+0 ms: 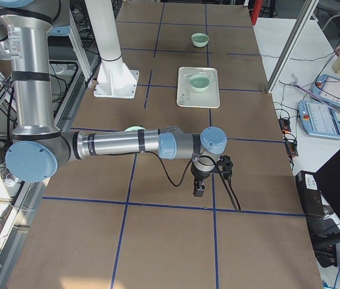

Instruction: Stack green bowls together

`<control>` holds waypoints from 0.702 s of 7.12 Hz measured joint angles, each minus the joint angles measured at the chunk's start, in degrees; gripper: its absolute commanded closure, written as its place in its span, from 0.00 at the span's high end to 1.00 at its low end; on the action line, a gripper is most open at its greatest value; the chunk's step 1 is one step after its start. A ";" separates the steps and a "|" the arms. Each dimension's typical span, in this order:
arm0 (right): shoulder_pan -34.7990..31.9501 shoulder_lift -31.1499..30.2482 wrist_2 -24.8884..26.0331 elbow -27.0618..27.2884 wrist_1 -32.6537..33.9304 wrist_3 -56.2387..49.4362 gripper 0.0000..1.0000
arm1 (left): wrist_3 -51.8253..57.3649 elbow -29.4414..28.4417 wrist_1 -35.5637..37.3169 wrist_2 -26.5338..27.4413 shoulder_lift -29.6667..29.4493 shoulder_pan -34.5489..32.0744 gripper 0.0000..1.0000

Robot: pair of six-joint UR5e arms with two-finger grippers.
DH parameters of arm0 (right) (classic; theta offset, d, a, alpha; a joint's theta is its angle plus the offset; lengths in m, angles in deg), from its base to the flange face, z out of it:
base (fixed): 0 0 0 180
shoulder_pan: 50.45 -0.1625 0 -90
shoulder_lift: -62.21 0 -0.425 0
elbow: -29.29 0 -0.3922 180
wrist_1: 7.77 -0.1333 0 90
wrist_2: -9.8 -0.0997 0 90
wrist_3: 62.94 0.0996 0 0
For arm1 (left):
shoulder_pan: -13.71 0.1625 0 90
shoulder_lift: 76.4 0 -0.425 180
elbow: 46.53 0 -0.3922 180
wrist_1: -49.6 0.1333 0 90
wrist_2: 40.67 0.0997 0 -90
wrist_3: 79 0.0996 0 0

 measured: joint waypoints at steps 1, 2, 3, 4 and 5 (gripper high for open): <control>0.01 -0.03 -0.15 -0.37 -0.62 0.08 1.00 | -0.05 0.15 -0.04 -0.06 -0.17 0.01 1.00; -0.01 0.00 -0.23 -0.43 -0.86 0.09 1.00 | -0.13 0.59 -0.24 -0.04 -0.44 0.02 1.00; -0.04 0.17 -0.22 -0.46 -0.98 0.09 1.00 | -0.27 0.87 -0.30 0.15 -0.86 0.08 1.00; -0.04 0.35 -0.18 -0.47 -1.03 0.16 1.00 | -0.35 1.24 -0.29 0.32 -1.13 0.13 1.00; -0.03 0.29 -0.13 -0.39 -1.03 0.30 1.00 | -0.28 1.68 -0.47 0.38 -1.38 0.21 1.00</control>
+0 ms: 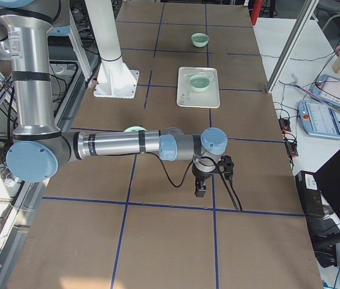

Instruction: Stack green bowls together

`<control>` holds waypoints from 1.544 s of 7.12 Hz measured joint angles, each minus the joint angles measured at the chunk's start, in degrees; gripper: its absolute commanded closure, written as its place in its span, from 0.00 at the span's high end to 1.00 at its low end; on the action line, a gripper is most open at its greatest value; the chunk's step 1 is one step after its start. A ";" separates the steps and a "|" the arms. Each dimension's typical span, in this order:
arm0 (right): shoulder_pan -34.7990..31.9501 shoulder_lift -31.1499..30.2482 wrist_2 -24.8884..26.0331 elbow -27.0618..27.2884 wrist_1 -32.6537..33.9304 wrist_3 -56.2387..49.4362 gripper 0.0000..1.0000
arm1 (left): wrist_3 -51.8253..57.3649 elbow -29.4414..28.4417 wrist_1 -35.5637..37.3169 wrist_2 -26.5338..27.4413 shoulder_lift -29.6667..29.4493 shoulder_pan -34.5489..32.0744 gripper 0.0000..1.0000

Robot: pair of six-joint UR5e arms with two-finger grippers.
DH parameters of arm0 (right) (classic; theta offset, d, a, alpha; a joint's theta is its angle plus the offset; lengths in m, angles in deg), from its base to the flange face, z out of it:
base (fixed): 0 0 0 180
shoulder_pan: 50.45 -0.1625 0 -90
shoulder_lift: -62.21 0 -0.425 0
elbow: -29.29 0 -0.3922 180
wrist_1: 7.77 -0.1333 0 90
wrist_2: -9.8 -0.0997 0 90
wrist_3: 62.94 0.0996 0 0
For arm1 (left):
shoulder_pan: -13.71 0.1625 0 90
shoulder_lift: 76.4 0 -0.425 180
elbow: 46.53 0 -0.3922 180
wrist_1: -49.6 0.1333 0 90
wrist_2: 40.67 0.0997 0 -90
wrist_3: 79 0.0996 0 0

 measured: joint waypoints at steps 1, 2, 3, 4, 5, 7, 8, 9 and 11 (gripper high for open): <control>0.03 -0.20 -0.07 -0.40 -0.55 0.08 1.00 | 0.14 0.37 -0.89 0.02 -0.24 0.03 1.00; 0.22 -0.69 -0.33 -1.18 -2.64 0.21 1.00 | 0.20 0.72 -2.39 -0.15 -0.13 0.00 1.00; 0.88 -1.03 -0.69 -1.93 -5.44 0.95 1.00 | 0.17 1.01 -4.00 -0.49 -0.02 0.17 1.00; 2.78 -0.96 -1.12 -2.13 -8.53 3.24 1.00 | 0.11 1.14 -5.92 -0.70 -0.02 0.77 1.00; 5.91 -0.61 -1.25 -2.34 -12.66 7.18 1.00 | 0.10 1.10 -7.51 -0.82 0.04 1.48 1.00; 11.72 1.34 -1.15 -2.95 -19.62 19.68 1.00 | -0.03 1.12 -8.76 -0.86 0.08 2.04 1.00; 13.56 2.29 -1.06 -4.03 -22.45 23.86 1.00 | -0.08 0.95 -9.51 -0.83 0.12 2.12 1.00; 15.27 4.05 -0.99 -6.22 -24.28 27.40 0.99 | -0.09 0.63 -10.41 -0.81 0.15 2.16 1.00; 18.51 6.56 0.46 -9.76 -29.26 35.13 0.88 | -0.18 0.50 -11.40 -0.80 0.16 2.20 1.00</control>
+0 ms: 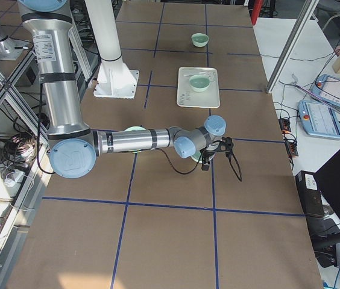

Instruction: Stack green bowls together

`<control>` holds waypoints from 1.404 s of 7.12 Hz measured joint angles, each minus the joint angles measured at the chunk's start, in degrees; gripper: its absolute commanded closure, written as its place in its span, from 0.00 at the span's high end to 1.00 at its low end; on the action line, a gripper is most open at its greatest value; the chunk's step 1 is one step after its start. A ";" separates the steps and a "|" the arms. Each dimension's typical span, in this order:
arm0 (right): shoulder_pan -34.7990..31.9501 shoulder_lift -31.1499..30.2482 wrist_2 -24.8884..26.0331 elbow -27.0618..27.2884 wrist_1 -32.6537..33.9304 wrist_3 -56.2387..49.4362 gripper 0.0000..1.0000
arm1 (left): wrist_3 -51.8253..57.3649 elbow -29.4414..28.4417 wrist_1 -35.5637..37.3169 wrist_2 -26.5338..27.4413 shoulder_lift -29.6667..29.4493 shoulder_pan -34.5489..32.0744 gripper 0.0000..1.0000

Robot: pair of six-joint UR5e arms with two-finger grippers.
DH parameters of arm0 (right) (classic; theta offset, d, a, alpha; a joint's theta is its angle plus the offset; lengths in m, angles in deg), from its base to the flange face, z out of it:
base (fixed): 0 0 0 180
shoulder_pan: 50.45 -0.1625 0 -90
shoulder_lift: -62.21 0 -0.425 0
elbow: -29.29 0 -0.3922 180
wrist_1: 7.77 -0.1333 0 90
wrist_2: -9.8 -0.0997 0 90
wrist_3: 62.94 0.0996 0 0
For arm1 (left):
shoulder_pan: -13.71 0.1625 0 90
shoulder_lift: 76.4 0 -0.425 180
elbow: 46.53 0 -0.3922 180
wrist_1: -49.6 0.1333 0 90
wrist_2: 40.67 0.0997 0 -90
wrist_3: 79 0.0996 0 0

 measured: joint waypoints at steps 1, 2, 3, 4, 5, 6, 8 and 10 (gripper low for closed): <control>1.56 0.31 1.24 -1.47 -3.55 3.73 0.44 | -0.03 0.08 -0.14 0.00 -0.03 0.00 1.00; 3.00 0.65 2.86 -2.46 -5.63 5.93 0.05 | -0.07 0.23 -0.42 0.00 -0.04 0.00 1.00; 3.88 0.96 4.54 -2.89 -6.45 7.04 0.00 | -0.09 0.33 -0.85 0.00 -0.02 0.01 1.00; 4.29 0.98 5.44 -3.05 -6.79 7.60 0.00 | -0.10 0.43 -1.08 0.00 -0.01 0.01 1.00; 4.42 0.94 5.69 -3.01 -6.89 7.86 0.00 | -0.10 0.58 -1.18 0.00 -0.03 0.01 1.00; 4.44 1.06 5.57 -2.75 -6.88 7.97 0.00 | -0.13 0.70 -1.21 0.00 -0.05 0.01 1.00; 4.41 2.26 4.06 1.34 -4.84 9.87 0.00 | -0.14 0.84 -1.59 0.00 -0.10 0.01 1.00; 6.70 8.83 2.67 8.62 1.38 20.95 0.00 | -0.18 0.85 -2.63 0.00 -0.08 0.01 1.00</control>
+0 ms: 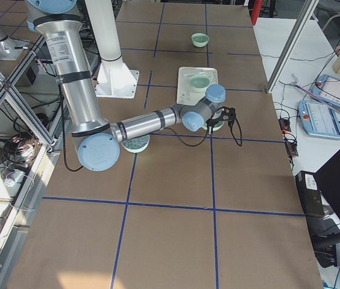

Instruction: Stack green bowls together

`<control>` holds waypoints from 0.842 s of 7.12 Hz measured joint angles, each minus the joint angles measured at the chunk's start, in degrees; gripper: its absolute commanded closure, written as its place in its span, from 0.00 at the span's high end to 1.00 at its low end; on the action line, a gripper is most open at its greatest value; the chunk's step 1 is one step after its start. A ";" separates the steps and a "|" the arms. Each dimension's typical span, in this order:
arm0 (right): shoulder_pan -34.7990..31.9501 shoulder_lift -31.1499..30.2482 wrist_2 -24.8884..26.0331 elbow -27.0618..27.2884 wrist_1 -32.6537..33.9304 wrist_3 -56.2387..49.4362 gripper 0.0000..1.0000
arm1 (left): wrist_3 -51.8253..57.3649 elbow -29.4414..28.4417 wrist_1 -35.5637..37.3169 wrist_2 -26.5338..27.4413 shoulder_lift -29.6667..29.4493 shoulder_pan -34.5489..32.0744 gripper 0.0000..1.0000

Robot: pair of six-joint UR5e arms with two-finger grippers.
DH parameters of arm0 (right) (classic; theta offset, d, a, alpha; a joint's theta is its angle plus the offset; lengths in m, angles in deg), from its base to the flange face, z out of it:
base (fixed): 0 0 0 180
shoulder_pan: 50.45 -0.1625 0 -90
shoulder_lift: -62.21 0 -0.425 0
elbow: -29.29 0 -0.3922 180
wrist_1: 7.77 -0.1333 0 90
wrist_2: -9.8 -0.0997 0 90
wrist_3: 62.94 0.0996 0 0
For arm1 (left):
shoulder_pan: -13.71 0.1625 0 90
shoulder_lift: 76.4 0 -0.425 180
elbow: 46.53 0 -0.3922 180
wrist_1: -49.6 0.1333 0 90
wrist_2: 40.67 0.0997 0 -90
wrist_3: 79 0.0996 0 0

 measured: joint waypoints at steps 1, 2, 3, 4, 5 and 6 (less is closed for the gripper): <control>3.20 3.34 0.42 2.58 1.25 6.41 0.00 | -0.01 -0.01 -0.18 0.00 0.01 0.00 1.00; 7.72 7.48 2.71 3.52 2.00 13.52 0.00 | -0.01 -0.02 -0.24 -0.02 0.01 0.00 1.00; 12.31 11.67 6.75 3.46 3.34 18.76 0.00 | -0.01 -0.02 -0.26 -0.04 0.00 0.02 1.00; 15.96 15.16 10.07 2.65 5.82 21.81 0.00 | -0.01 0.00 -0.27 -0.02 -0.04 0.06 1.00; 18.75 17.28 12.36 1.59 7.83 23.35 0.00 | -0.01 0.06 -0.27 -0.01 -0.06 0.07 1.00; 20.61 18.67 14.63 0.42 8.62 24.44 0.00 | -0.01 0.14 -0.28 0.00 -0.07 0.08 1.00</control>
